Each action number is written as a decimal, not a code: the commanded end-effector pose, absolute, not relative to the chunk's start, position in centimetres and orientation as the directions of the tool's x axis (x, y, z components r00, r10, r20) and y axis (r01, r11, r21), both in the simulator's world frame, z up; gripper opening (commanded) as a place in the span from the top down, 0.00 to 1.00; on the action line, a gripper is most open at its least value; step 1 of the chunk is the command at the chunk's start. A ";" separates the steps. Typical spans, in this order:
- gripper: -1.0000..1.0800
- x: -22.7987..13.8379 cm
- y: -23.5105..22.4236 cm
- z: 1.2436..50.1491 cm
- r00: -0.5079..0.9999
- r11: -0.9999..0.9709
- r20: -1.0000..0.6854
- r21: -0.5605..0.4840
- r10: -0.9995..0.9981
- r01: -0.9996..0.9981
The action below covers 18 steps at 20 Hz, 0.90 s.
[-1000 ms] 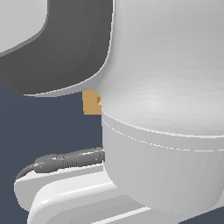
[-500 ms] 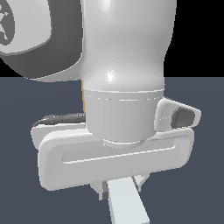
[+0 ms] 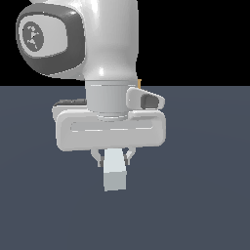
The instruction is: Insert the peg into the horizontal hole in a box.
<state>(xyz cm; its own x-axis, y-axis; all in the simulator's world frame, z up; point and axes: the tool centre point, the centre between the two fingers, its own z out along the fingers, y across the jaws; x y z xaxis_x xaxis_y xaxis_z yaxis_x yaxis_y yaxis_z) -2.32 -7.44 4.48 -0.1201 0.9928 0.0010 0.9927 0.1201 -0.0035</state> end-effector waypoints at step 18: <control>1.00 -5.5 7.4 7.1 0.008 -0.008 0.000 0.000 1.000 1.000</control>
<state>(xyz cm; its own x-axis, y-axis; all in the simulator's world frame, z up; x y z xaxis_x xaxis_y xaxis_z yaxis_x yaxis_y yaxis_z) -5.55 6.84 6.89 0.0002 1.0000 -0.0001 1.0000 -0.0002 -0.0029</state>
